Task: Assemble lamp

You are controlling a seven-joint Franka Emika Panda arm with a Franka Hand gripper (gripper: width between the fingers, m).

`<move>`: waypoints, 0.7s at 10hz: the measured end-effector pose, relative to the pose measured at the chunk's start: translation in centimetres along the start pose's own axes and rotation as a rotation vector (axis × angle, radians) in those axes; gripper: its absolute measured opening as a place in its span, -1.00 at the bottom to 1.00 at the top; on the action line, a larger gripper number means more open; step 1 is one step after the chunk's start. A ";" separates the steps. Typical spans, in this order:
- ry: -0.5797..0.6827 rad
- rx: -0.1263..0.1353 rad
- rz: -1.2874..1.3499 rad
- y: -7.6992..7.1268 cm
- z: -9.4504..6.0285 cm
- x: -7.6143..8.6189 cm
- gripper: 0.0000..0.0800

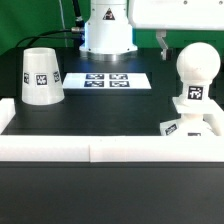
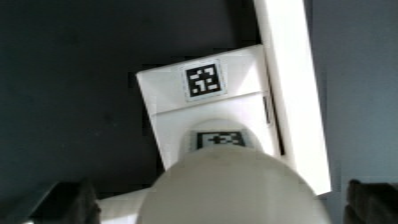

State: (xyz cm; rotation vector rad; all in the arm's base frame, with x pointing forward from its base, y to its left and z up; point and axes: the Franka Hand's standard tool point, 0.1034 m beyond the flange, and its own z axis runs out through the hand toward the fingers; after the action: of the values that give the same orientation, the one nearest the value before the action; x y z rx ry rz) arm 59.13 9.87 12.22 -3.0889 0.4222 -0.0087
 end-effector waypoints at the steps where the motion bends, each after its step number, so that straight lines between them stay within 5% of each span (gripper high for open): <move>1: -0.007 -0.004 -0.075 0.6 0.3 -0.6 0.75; 7: -0.025 -0.008 -0.164 9.8 0.6 -0.5 0.75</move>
Offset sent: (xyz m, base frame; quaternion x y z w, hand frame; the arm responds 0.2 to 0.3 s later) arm -0.0242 -0.0485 0.0044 0.0224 -0.0061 -0.0245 0.9994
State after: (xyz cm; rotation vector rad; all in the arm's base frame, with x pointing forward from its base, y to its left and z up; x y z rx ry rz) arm 56.03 0.59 11.43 -3.1178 0.1681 0.0289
